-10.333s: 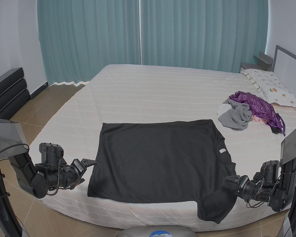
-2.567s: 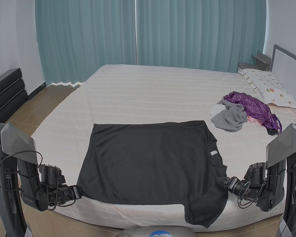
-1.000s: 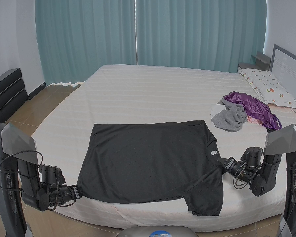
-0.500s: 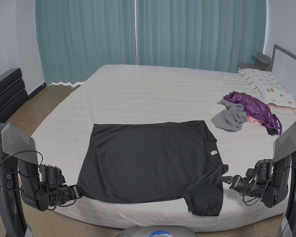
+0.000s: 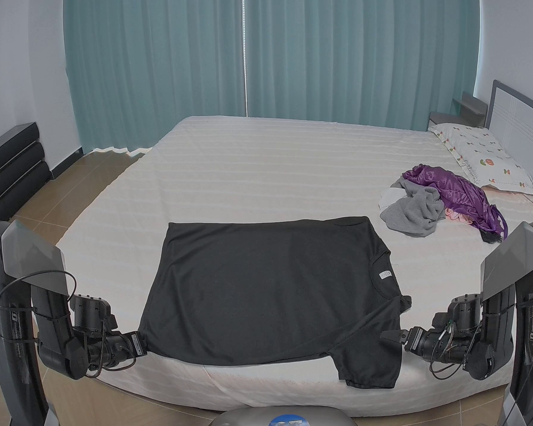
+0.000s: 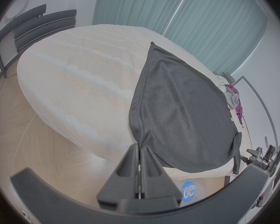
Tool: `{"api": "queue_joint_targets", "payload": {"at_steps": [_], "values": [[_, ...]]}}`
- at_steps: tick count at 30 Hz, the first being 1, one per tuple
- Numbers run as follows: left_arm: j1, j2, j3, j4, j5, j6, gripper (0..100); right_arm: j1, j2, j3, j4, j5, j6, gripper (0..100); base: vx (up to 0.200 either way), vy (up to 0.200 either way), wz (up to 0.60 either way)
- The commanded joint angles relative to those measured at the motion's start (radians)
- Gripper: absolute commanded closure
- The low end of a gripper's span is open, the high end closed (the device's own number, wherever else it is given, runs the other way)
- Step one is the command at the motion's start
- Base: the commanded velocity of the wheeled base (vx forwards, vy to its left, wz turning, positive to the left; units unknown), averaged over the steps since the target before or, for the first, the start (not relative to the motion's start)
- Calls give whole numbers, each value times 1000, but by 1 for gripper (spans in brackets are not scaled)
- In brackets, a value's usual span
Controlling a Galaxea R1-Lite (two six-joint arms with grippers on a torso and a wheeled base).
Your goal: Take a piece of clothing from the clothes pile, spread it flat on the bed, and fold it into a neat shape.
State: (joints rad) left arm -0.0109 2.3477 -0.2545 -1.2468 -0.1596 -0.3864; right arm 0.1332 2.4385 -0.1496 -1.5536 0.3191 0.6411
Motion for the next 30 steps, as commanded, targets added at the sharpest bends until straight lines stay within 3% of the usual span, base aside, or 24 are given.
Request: {"api": "queue_joint_targets", "payload": {"at_steps": [1, 8, 20, 21, 30], "values": [[0, 1, 0, 0, 0, 0, 100, 14, 16, -21, -16, -14, 0, 0, 0, 0, 0], [0, 1, 0, 0, 2, 0, 100, 49, 17, -50, -16, -40, 6, 0, 0, 0, 0], [0, -1, 1, 0, 2, 0, 100, 37, 22, -44, -16, -55, 5, 0, 0, 0, 0], [0, -1, 1, 0, 2, 0, 100, 34, 22, -44, -14, -55, 5, 100, 0, 0, 0], [0, -1, 1, 0, 2, 0, 100, -4, 24, -24, -14, -57, -8, 100, 0, 0, 0]]}}
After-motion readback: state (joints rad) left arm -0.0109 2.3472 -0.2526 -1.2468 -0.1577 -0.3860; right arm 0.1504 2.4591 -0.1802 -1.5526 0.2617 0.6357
